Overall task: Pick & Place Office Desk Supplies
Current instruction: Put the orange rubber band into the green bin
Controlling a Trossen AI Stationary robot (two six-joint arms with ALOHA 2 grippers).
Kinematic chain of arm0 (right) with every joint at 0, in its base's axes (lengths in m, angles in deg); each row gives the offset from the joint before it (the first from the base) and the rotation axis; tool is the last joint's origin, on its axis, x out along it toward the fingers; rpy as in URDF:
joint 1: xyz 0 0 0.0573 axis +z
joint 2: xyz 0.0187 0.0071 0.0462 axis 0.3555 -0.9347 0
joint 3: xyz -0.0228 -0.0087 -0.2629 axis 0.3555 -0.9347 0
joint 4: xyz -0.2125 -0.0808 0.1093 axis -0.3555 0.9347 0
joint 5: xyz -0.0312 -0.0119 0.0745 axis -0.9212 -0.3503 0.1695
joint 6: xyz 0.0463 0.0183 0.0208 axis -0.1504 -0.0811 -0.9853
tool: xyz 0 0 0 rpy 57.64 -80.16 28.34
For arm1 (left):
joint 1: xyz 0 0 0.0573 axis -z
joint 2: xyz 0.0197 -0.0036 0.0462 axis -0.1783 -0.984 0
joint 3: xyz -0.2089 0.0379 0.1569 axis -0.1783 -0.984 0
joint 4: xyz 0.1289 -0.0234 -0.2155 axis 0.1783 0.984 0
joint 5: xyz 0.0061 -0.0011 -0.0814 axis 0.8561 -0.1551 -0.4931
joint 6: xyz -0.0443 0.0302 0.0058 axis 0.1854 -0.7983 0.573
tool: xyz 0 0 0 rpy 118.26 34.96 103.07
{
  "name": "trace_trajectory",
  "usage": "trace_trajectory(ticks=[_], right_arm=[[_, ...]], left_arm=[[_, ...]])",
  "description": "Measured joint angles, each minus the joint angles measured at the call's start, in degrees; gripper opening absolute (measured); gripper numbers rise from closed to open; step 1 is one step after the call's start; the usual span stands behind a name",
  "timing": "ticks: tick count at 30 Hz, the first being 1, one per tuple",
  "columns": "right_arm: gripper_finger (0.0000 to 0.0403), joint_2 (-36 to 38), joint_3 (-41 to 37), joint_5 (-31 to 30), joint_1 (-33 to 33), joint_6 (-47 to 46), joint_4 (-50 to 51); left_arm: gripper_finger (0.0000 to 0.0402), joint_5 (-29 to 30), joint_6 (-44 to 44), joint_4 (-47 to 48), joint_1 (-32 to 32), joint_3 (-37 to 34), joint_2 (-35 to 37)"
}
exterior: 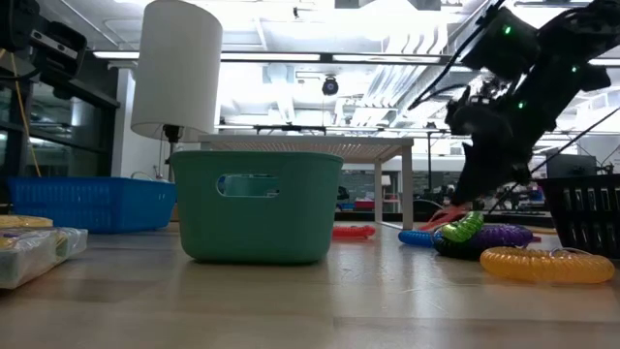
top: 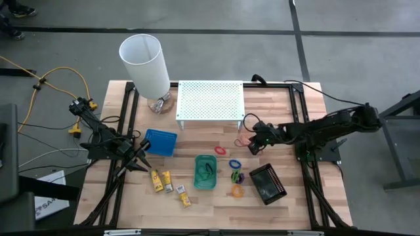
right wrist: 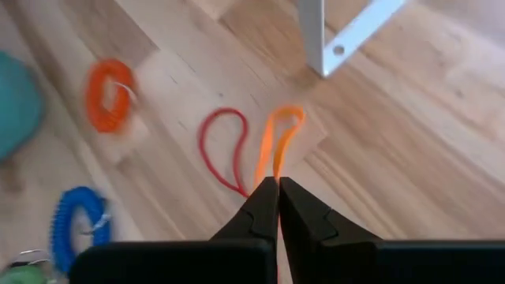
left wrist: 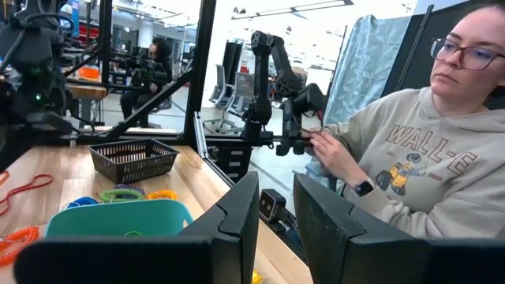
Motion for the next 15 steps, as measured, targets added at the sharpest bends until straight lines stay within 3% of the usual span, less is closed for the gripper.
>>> trace_trajectory(ticks=[7,15], right_arm=[[0.0003,6.0,0.0,-0.1,0.0,2.7,0.4],[0.0003,6.5,0.0,0.3,0.0,4.2,-1.1]], left_arm=[[0.0079,0.0,0.0,0.0,0.0,0.0,0.0],[0.0079,0.0,0.0,0.0,0.0,0.0,0.0]])
